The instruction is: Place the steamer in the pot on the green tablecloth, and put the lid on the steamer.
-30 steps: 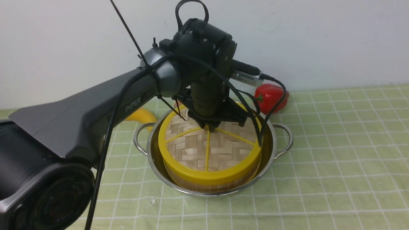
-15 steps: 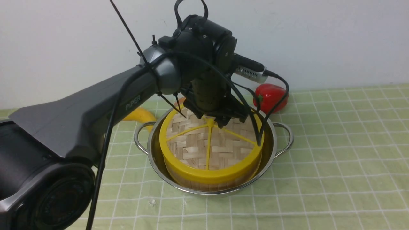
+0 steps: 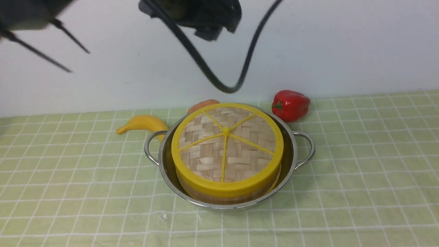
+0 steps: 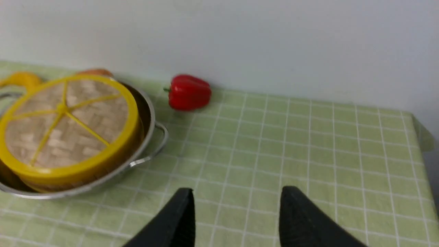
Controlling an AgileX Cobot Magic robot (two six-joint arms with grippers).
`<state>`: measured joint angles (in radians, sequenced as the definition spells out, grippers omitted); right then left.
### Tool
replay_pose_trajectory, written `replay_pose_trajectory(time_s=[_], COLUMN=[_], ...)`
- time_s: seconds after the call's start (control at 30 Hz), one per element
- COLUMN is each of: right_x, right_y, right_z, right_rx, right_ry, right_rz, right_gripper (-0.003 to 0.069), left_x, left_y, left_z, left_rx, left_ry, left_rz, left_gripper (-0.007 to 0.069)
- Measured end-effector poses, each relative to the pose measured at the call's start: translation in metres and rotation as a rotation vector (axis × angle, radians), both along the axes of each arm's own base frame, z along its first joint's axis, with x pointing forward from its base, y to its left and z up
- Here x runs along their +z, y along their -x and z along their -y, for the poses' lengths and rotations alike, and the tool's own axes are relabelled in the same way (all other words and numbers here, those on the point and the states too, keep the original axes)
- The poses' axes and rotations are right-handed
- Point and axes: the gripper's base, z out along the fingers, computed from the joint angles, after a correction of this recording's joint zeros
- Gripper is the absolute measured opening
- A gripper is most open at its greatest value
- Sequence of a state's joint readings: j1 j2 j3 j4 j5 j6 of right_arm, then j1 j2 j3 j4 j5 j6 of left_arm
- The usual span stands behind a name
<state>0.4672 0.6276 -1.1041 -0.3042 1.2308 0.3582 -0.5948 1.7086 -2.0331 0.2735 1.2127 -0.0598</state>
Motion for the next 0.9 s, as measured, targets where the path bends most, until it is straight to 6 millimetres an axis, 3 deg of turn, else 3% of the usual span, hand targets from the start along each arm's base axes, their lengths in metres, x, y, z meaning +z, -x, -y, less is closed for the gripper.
replay_pose_trajectory(time_s=[0.03, 0.07, 0.1, 0.17, 0.23, 0.33, 0.4, 0.53, 0.57, 0.67, 0.9], right_x=[-0.004, -0.018, -0.027, -0.035, -0.053, -0.067, -0.073, -0.093, -0.094, -0.104, -0.105], right_y=[-0.001, -0.006, -0.01, -0.013, -0.022, -0.029, -0.032, -0.038, -0.039, -0.041, -0.041], right_z=[0.0, -0.003, -0.004, -0.006, -0.013, -0.018, -0.02, -0.027, -0.027, -0.03, -0.031], right_rx=[-0.002, -0.003, 0.001, 0.009, 0.038, 0.069, 0.08, 0.121, 0.124, 0.141, 0.147], right_ry=[0.008, 0.036, 0.047, 0.054, 0.062, 0.061, 0.062, 0.057, 0.055, 0.054, 0.032], right_rz=[-0.011, -0.053, -0.069, -0.075, -0.061, -0.031, -0.027, 0.006, 0.012, 0.017, 0.021], right_gripper=[0.0323, 0.0297, 0.0282, 0.0262, 0.0198, 0.0143, 0.0118, 0.0027, 0.0023, -0.0014, -0.0016], left_x=[0.002, 0.014, 0.017, 0.018, 0.007, -0.022, -0.03, -0.091, -0.094, -0.14, -0.165], left_y=[0.002, 0.021, 0.03, 0.039, 0.069, 0.092, 0.102, 0.136, 0.138, 0.162, 0.184], left_z=[-0.001, -0.012, -0.017, -0.022, -0.04, -0.054, -0.06, -0.079, -0.08, -0.091, -0.103], left_rx=[0.0, -0.013, -0.016, -0.02, -0.029, -0.039, -0.05, -0.097, -0.099, -0.121, -0.125], left_ry=[0.003, 0.038, 0.046, 0.053, 0.046, 0.019, 0.032, 0.093, 0.097, 0.162, 0.229], left_rz=[0.004, 0.013, 0.014, 0.008, -0.04, -0.092, -0.067, 0.003, 0.005, 0.036, 0.054], left_gripper=[0.0347, 0.0201, 0.0134, 0.0066, -0.0015, -0.0022, -0.0023, -0.0023, -0.0023, -0.0022, -0.0019])
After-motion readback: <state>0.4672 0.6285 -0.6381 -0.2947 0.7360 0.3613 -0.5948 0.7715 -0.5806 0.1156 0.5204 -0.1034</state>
